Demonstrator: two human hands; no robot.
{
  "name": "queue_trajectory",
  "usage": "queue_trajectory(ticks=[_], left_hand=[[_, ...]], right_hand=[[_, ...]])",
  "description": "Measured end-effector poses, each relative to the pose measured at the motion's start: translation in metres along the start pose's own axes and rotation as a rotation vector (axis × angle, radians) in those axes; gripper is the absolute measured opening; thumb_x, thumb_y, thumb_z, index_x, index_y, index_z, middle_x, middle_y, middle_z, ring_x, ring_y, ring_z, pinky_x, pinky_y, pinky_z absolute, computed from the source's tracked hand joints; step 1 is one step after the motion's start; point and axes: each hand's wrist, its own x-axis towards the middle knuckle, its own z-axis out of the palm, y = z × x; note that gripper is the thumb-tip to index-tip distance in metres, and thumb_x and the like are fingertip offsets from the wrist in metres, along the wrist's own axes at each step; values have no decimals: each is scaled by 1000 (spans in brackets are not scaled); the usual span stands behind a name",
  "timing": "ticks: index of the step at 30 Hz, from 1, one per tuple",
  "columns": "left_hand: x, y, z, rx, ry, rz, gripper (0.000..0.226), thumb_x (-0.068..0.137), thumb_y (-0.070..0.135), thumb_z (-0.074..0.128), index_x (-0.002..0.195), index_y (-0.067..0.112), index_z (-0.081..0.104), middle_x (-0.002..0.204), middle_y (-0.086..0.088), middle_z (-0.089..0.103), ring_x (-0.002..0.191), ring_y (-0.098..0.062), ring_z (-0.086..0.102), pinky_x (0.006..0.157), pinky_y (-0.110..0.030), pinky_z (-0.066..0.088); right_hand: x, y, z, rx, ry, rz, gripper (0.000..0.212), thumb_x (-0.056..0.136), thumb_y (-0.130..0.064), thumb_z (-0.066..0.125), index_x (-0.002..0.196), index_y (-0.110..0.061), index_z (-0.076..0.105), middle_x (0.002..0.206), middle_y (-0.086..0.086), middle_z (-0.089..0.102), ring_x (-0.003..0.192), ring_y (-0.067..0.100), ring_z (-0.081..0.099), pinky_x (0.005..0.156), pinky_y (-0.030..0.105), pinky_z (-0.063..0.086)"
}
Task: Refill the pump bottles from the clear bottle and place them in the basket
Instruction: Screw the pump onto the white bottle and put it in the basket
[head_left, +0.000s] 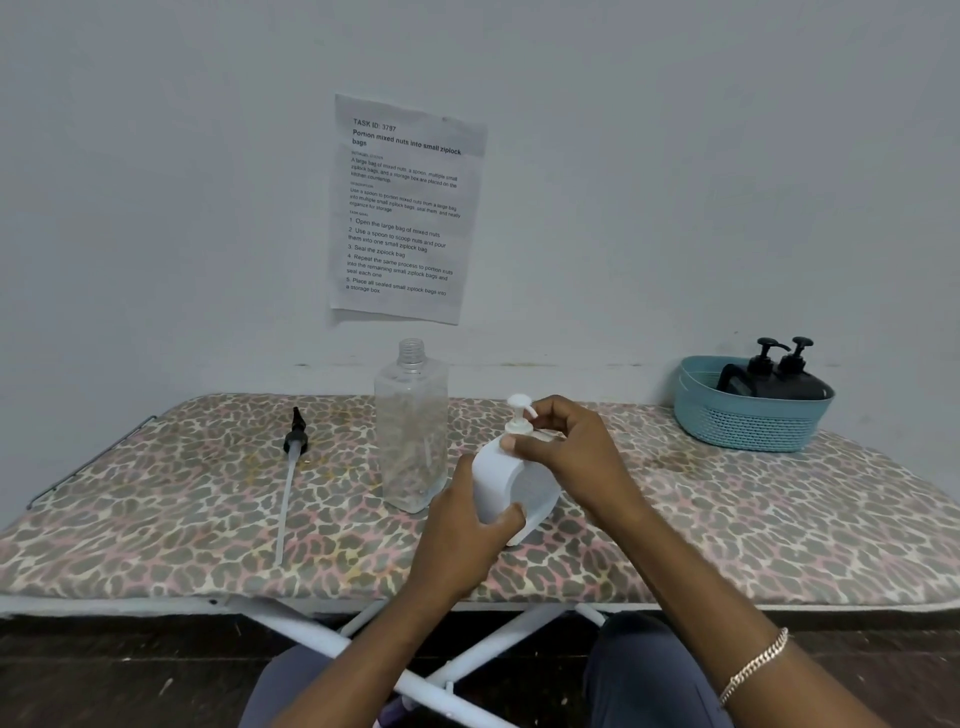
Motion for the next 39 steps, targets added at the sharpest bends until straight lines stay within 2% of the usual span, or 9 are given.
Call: queue_trajectory(ticks=[2,7,14,19,23,27,31,35,39], left_hand=[[0,0,1,10,-1,3,63,82,53,67,141,46,46,116,15,68,96,-5,71,75,-35,63],[0,-2,1,11,-5,12,63,82,55,67,141,46,46,118,16,67,98,-5,70,77,-36,63],[-2,-2,1,10,32,34,61,87,46,73,144,40,51,118,16,70,99,0,70,79,-31,62],[-3,-3,3,16,76,37,55,91,37,76,141,42,52,110,14,73,91,-3,72,72,-30,62],[-3,-4,5,31,101,42,52,90,35,77,135,46,53,106,13,73,87,-5,73,70,-31,62],[-4,-4,6,29,108,39,49,89,34,78,127,49,52,102,12,73,84,-6,73,67,-33,63],[-2,-5,4,26,98,43,54,90,38,78,138,38,54,108,14,72,90,-3,72,71,-29,62],[-1,-4,1,7,41,47,55,89,46,76,136,40,48,112,12,69,91,-1,71,70,-29,62],[3,-7,-3,-18,9,30,52,82,55,74,120,42,41,113,6,68,94,-12,73,72,-47,64]], right_hand=[[1,-2,-4,-57,-36,-2,17,82,-21,86,90,-23,71,96,-11,75,95,7,69,82,31,49],[3,-5,-18,-43,-253,74,22,94,-23,76,117,-27,78,120,-9,75,117,11,68,108,43,50],[3,-1,-12,121,-125,125,28,81,-8,85,108,-14,82,107,3,80,106,21,75,104,51,54],[-5,-2,6,144,39,113,28,79,-6,87,106,-12,82,100,0,81,97,16,77,95,42,59],[-17,1,25,105,226,90,37,80,-12,87,116,-16,80,108,-8,80,99,4,74,93,30,59],[-22,-1,33,87,284,62,44,82,-15,86,124,-17,76,115,-13,76,98,-6,71,89,20,57],[-17,-4,23,-45,187,4,36,84,-22,85,119,-19,79,114,-11,77,101,-3,71,91,21,56],[-6,-7,1,-249,-9,-24,25,85,-33,83,110,-29,79,113,-19,75,104,-7,66,84,17,46],[4,-12,-25,-429,-295,-2,54,79,-53,83,130,-42,68,132,-26,65,117,-7,60,93,22,46]])
